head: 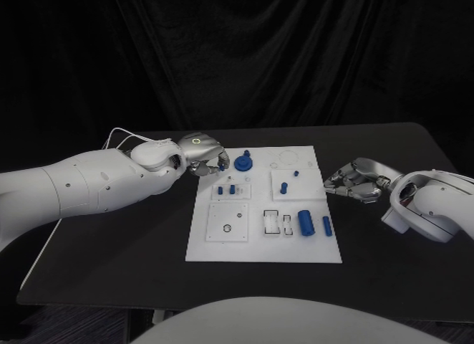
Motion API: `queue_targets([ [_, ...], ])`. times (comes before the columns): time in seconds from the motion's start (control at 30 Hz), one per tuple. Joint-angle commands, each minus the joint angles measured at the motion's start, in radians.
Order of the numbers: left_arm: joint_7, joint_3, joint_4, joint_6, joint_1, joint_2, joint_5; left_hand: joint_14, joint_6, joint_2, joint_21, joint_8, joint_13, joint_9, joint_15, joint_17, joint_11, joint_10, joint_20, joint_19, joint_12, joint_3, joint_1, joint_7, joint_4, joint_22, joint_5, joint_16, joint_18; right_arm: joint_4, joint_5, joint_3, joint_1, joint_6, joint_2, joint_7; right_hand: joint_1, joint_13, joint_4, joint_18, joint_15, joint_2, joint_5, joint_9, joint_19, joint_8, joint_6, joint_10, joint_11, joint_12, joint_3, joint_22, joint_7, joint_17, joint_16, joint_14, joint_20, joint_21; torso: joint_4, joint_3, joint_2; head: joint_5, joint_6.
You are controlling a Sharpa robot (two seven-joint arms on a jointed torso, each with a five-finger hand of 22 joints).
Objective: Assemble the parts on the task board
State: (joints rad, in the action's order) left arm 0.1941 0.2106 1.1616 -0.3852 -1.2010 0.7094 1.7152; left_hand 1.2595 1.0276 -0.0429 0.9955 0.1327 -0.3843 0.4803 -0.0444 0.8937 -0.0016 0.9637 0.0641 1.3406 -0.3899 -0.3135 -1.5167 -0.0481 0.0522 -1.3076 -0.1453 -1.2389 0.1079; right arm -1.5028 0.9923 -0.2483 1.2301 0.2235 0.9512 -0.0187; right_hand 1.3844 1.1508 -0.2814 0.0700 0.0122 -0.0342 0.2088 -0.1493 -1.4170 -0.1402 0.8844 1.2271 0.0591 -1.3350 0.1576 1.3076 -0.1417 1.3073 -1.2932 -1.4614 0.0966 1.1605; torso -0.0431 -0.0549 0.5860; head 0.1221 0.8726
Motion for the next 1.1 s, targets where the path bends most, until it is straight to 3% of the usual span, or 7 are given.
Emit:
queue_targets([
  [0.03, 0.001, 0.0, -0.007, 0.02, 0.001, -0.007, -0.044, 0.0, 0.001, -0.007, -0.002, -0.007, 0.001, -0.001, -0.001, -0.001, 0.003, 0.002, 0.001, 0.0, 0.007, 0.0, 0.0, -0.002, -0.004, -0.117, -0.004, 0.005, 0.002, -0.002, -0.001, 0.001, -0.005, -0.022, 0.003, -0.019, -0.009, -0.002, -0.006, 0.02, -0.002, -0.001, 0.002, 0.001, 0.009, 0.004, 0.006, -0.007, 0.001, 0.006, -0.001, 0.141, 0.0, 0.001, 0.005, 0.008, 0.0, -0.004, 0.0082, 0.0002, 0.001, -0.007, 0.0],
  [0.07, 0.001, 0.0, -0.01, 0.022, 0.002, -0.01, -0.045, 0.0, 0.0, -0.007, 0.0, -0.008, 0.001, -0.001, 0.0, -0.002, 0.003, 0.002, 0.001, 0.001, 0.008, 0.0, 0.0, -0.002, -0.004, -0.118, -0.004, 0.005, 0.002, -0.003, -0.001, 0.001, -0.005, -0.023, 0.004, -0.02, -0.009, -0.002, -0.006, 0.02, -0.002, -0.001, 0.002, 0.001, 0.009, 0.004, 0.006, -0.007, 0.001, 0.006, -0.001, 0.141, 0.0, 0.001, 0.005, 0.008, 0.0, -0.004, 0.011, 0.0004, 0.0, -0.009, 0.0],
  [1.1, -0.011, 0.001, -0.071, 0.06, 0.027, -0.074, -0.049, -0.004, -0.01, -0.008, -0.008, -0.018, 0.004, -0.005, 0.002, -0.011, 0.008, 0.001, 0.001, -0.001, 0.019, 0.0, 0.001, -0.006, -0.003, -0.117, -0.002, 0.011, 0.003, -0.007, -0.001, 0.001, -0.008, -0.009, 0.008, -0.016, -0.009, -0.004, -0.005, 0.02, -0.002, 0.0, 0.001, 0.001, 0.009, 0.004, 0.006, -0.009, 0.001, 0.007, 0.0, 0.141, 0.0, 0.001, 0.005, 0.008, 0.0, -0.005, 0.01, 0.0003, 0.0, -0.013, 0.0],
])
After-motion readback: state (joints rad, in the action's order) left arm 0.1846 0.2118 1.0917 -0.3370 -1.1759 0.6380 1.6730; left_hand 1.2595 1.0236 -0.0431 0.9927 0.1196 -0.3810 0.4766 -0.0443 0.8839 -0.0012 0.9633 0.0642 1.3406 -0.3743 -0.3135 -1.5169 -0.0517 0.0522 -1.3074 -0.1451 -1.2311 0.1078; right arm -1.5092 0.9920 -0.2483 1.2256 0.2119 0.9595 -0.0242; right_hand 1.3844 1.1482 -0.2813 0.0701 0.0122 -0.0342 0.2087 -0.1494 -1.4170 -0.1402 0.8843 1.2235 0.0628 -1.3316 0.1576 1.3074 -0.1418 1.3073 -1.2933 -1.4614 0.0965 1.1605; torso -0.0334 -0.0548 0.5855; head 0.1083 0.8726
